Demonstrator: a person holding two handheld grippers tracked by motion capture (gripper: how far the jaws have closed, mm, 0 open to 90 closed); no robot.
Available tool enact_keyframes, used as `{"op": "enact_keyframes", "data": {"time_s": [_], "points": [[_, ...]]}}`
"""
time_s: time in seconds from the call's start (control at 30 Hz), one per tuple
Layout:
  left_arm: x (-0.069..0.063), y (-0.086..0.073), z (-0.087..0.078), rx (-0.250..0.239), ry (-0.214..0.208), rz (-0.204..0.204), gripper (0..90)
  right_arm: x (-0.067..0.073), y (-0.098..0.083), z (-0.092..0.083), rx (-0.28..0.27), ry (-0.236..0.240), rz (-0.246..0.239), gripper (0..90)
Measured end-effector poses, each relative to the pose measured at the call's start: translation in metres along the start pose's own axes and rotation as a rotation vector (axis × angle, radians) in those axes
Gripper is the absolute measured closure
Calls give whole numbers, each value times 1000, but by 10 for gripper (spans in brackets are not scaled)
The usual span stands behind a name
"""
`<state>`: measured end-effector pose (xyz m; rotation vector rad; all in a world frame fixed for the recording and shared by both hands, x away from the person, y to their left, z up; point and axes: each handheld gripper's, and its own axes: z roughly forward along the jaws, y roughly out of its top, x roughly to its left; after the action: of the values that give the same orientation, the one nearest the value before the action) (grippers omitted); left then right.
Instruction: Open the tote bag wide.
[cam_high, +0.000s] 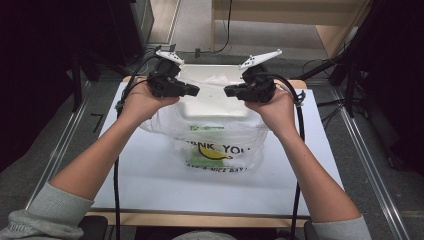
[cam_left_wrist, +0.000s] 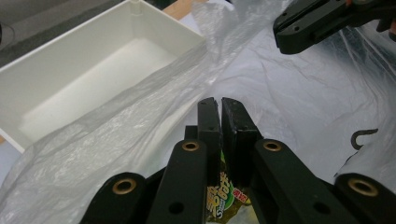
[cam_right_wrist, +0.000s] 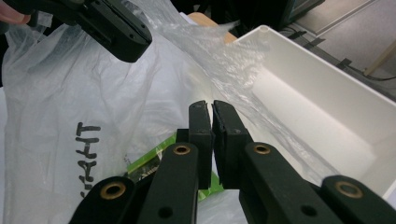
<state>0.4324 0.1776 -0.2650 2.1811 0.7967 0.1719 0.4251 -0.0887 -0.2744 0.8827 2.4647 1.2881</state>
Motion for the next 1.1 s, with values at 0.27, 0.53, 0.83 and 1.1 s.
{"op": "enact_keyframes", "data": {"time_s": [0.27,0.53,0.83,1.1], "points": [[5,-17,9,7,4,-26,866,-3,-17,4,5,7,15,876],[8,-32,21,26,6,-47,864,-2,-30,8,15,6,31,877],[9,-49,31,54,9,-59,857,-2,-47,10,16,0,42,878],[8,-66,33,45,8,-70,856,6,-62,11,7,-2,36,877]]}}
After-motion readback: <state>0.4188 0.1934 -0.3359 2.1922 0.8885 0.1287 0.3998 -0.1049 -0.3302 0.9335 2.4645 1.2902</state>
